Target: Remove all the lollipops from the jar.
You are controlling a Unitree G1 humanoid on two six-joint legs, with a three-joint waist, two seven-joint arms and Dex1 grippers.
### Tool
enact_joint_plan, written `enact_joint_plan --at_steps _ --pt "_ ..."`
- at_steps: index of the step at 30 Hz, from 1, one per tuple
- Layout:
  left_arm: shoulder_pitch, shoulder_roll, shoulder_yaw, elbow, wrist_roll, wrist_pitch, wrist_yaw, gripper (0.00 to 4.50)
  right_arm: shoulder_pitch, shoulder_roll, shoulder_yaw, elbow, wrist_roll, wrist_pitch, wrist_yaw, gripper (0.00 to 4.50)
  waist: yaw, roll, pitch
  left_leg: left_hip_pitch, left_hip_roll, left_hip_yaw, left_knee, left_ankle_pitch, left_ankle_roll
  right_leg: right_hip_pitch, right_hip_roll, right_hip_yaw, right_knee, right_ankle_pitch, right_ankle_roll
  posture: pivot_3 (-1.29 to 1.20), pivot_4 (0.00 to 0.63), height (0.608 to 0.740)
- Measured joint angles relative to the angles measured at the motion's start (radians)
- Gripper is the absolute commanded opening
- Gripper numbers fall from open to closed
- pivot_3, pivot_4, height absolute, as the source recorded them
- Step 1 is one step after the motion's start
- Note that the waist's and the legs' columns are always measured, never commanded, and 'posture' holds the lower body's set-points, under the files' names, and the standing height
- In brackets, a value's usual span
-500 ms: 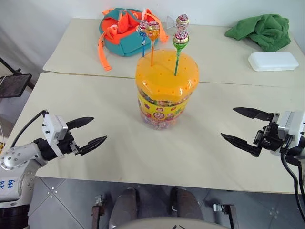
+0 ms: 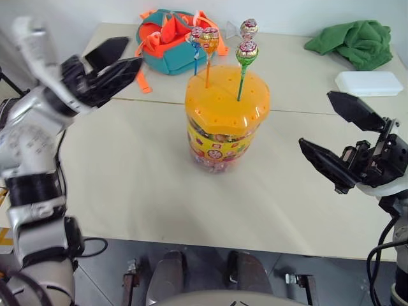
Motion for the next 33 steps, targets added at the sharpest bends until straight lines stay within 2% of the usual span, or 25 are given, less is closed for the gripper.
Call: enact_joint_plan --at_steps 4,7,11,20,23,26,29,31,33 --pt "-0.109 -0.052 -0.089 0.128 0.097 -0.043 -0.048 4.5 -0.039 0.004 0.036 -0.042 0.003 0.014 -0.057 4.44 -0.004 0.0 0.0 0.0 0.0 0.0 -0.001 0.0 0.0 0.0 0.0 0.0 0.0 0.0 0.0 0.0 0.15 0.74" --pt "-0.125 -0.101 -0.12 0.192 0.129 -0.054 -0.08 4.5 -0.057 0.004 0.04 -0.043 0.003 0.018 -0.088 4.44 -0.006 0.0 0.0 0.0 0.0 0.001 -0.001 0.0 0.0 -0.001 0.001 0.0 0.0 0.0 0.0 0.0 0.15 0.74" --pt "-0.151 -0.13 -0.135 0.232 0.153 -0.048 -0.096 3.63 -0.063 0.004 0.045 -0.047 0.002 0.03 -0.111 4.5 -0.005 -0.001 0.001 -0.001 0.001 0.001 -0.001 0.0 0.0 -0.001 0.001 0.0 -0.001 0.0 0.0 0.0 0.15 0.74" --pt "-0.192 -0.162 -0.108 0.291 0.167 -0.052 -0.126 0.8 -0.063 0.004 0.057 -0.075 0.001 0.033 -0.13 4.5 -0.003 -0.001 0.001 -0.001 0.001 0.001 0.0 0.0 0.001 -0.001 0.001 0.0 -0.001 0.0 0.0 0.0 0.15 0.74" --pt "-0.192 -0.168 -0.094 0.292 0.166 -0.052 -0.145 0.03 -0.063 0.003 0.057 -0.075 0.001 0.033 -0.122 4.5 -0.004 -0.001 0.001 -0.001 0.001 0.001 0.0 0.0 0.001 -0.001 0.001 0.0 -0.001 0.0 0.0 0.0 0.15 0.74" --pt "-0.192 -0.174 -0.046 0.301 0.153 -0.08 -0.157 0.03 -0.084 -0.004 0.067 -0.069 0.001 0.033 -0.104 4.5 -0.004 -0.001 0.001 -0.001 0.001 0.001 0.0 0.0 0.001 -0.001 0.001 0.0 -0.001 0.0 0.0 0.0 0.15 0.74" --pt "-0.196 -0.18 0.092 0.312 0.039 -0.015 -0.089 0.03 -0.12 -0.021 0.115 -0.057 -0.013 0.031 -0.03 4.5 -0.011 -0.001 0.001 -0.001 0.001 0.0 0.0 0.0 0.001 -0.002 0.001 0.0 0.0 0.0 0.0 0.0 0.15 0.74" --pt "-0.193 -0.142 0.171 0.308 -0.013 0.04 -0.022 0.03 -0.121 -0.051 0.157 -0.043 -0.044 0.028 0.055 4.5 -0.017 -0.001 0.001 -0.001 0.001 0.0 -0.001 -0.001 0.001 -0.002 0.001 0.0 0.0 0.0 0.0 0.0 0.15 0.74" --pt "-0.139 -0.051 0.194 0.27 -0.011 0.081 0.037 0.03 -0.118 -0.103 0.197 -0.013 -0.073 0.026 0.177 4.5 -0.026 -0.001 0.001 0.0 0.001 0.001 -0.002 -0.001 0.002 -0.001 0.001 0.001 0.0 0.0 0.0 0.0 0.15 0.74"
